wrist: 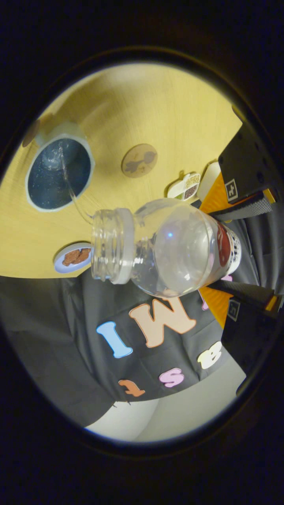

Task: Take the bottle from table, then pour the juice into the cup, finally place the bottle on the coaster

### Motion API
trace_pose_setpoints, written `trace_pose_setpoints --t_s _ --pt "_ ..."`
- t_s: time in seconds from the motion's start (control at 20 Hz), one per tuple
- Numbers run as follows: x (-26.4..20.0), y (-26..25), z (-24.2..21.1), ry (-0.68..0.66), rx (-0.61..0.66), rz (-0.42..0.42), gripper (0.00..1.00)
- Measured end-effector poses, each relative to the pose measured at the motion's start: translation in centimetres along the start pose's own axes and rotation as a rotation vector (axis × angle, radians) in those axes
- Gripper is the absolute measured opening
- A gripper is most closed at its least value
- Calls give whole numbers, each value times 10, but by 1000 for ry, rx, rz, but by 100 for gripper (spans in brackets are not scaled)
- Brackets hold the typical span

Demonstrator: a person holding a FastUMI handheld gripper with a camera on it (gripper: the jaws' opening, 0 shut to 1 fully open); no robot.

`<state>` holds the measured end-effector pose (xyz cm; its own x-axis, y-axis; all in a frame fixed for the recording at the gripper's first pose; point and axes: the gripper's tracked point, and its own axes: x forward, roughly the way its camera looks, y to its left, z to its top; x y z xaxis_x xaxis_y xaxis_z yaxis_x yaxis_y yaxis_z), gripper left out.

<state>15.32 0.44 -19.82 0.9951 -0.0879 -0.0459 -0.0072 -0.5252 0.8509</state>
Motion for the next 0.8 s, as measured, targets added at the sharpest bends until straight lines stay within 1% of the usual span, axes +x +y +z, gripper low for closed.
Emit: trace_pose_setpoints --t_s 0.8 --pt "-5 6 10 -11 110 2 74"
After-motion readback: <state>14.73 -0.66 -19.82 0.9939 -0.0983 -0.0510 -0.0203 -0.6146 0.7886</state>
